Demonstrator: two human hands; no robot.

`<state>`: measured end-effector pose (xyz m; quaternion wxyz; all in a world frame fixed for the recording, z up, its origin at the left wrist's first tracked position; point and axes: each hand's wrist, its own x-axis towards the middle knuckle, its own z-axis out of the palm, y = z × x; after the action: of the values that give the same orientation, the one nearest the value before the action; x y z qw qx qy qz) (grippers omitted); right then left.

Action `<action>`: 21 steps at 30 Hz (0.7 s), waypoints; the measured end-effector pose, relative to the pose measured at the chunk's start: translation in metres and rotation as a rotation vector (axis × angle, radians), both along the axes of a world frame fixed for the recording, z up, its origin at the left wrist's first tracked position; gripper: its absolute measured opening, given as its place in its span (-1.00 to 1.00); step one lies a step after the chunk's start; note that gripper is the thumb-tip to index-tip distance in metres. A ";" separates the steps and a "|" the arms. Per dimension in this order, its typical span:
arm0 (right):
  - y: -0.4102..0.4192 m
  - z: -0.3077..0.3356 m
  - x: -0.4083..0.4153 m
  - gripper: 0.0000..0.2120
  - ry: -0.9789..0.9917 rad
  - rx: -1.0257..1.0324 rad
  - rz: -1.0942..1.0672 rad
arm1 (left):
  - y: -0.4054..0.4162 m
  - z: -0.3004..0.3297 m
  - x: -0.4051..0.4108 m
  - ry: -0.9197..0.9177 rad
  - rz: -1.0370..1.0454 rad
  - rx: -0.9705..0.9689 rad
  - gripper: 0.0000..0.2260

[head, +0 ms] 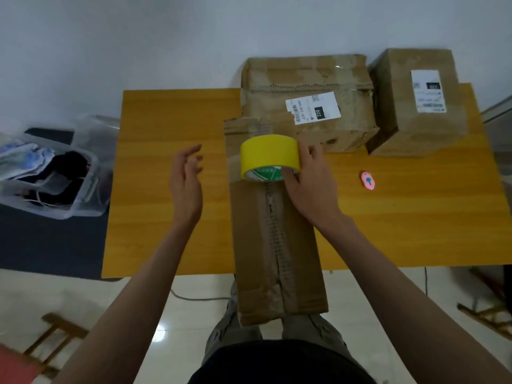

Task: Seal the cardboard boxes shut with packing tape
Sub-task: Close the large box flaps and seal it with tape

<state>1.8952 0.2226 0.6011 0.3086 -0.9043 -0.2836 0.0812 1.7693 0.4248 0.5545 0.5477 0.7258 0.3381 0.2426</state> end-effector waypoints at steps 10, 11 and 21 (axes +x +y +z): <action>0.007 0.015 0.004 -0.50 -0.068 -0.094 0.122 | 0.004 0.034 0.032 0.233 -0.720 0.705 0.19; 0.007 0.018 0.005 -0.51 -0.080 -0.078 0.132 | 0.005 0.033 0.032 0.238 -0.719 0.716 0.19; -0.017 0.049 0.031 -0.59 -0.198 0.219 0.166 | 0.009 0.041 0.031 0.362 -0.742 0.689 0.19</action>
<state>1.9257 0.2051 0.6501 0.3679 -0.8424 -0.3934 -0.0146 1.8002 0.4341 0.5950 0.2598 0.9644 0.0488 0.0010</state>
